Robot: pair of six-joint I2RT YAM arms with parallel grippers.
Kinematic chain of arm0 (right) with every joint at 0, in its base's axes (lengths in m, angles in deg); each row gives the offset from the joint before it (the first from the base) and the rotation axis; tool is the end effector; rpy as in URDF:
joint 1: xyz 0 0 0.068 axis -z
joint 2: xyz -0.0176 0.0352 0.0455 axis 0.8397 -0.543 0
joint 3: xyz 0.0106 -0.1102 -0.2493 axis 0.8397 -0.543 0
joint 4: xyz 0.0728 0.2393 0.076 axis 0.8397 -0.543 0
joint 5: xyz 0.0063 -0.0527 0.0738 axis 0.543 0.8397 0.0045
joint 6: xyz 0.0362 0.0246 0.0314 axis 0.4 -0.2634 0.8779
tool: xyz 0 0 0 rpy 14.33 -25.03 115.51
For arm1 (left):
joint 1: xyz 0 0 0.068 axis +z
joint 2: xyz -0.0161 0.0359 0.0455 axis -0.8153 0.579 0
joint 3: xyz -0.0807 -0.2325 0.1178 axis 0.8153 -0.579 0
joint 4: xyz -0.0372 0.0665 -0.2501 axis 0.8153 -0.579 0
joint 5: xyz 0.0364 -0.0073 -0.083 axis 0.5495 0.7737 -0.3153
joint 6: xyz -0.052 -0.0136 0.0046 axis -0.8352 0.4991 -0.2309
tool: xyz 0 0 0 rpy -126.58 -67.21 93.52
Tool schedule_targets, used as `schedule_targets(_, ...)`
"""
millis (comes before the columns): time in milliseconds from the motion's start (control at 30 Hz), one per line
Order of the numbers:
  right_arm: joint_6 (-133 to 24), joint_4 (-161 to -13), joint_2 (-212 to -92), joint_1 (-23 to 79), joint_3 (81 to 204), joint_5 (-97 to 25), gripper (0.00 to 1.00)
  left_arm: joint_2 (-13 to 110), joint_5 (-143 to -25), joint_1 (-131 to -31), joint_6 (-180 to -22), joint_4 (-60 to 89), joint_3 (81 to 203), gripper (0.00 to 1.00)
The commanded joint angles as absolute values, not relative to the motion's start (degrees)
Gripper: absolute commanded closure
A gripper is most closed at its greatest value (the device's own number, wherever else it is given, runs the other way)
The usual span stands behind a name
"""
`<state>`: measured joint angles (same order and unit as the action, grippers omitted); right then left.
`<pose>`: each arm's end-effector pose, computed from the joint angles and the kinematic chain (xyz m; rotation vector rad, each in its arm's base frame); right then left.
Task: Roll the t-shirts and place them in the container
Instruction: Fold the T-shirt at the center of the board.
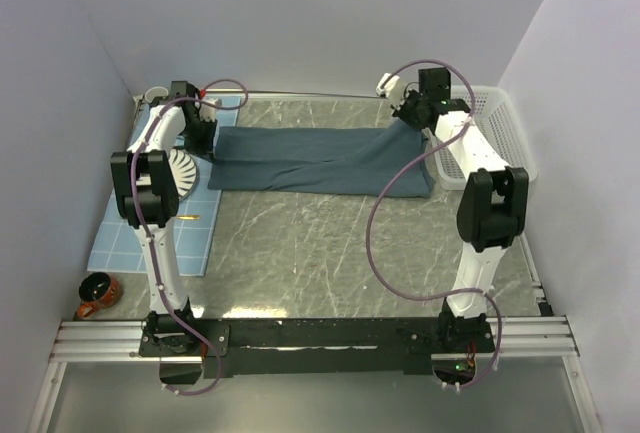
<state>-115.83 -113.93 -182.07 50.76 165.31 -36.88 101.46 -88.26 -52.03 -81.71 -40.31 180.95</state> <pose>0.4477 0.0550 0.2922 -1.2177 1.9311 -0.2774 0.4727 0.0138 0.2065 0.1850 2.7449 -0.2495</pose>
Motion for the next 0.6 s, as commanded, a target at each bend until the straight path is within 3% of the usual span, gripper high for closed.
schedule_targets(0,-113.8,-110.1,-186.9,50.9,168.3,-31.0,1.00,103.1,-84.7,-52.1,-83.3,-38.2,186.2,0.95)
schedule_targets(33,-113.4,-109.7,-188.2,51.0,168.9,-30.0,0.92,103.2,-84.3,-52.1,-83.6,-37.8,186.4,0.95)
schedule_targets(133,-108.7,-106.8,-187.8,50.8,170.6,-25.4,0.62,102.4,-83.0,-52.0,-84.4,-37.5,186.6,0.75)
schedule_targets(233,-100.9,-110.8,-184.6,50.7,173.2,-26.5,0.51,97.8,-83.3,-51.9,-84.6,-36.7,184.6,0.57)
schedule_targets(367,-95.7,-119.3,-178.3,50.9,170.3,-33.7,0.48,91.4,-88.0,-52.1,-83.3,-34.4,176.2,0.54)
schedule_targets(567,-95.4,-129.8,-170.2,52.1,153.6,-44.0,0.46,87.7,-88.5,-52.2,-83.2,-32.8,165.3,0.54)
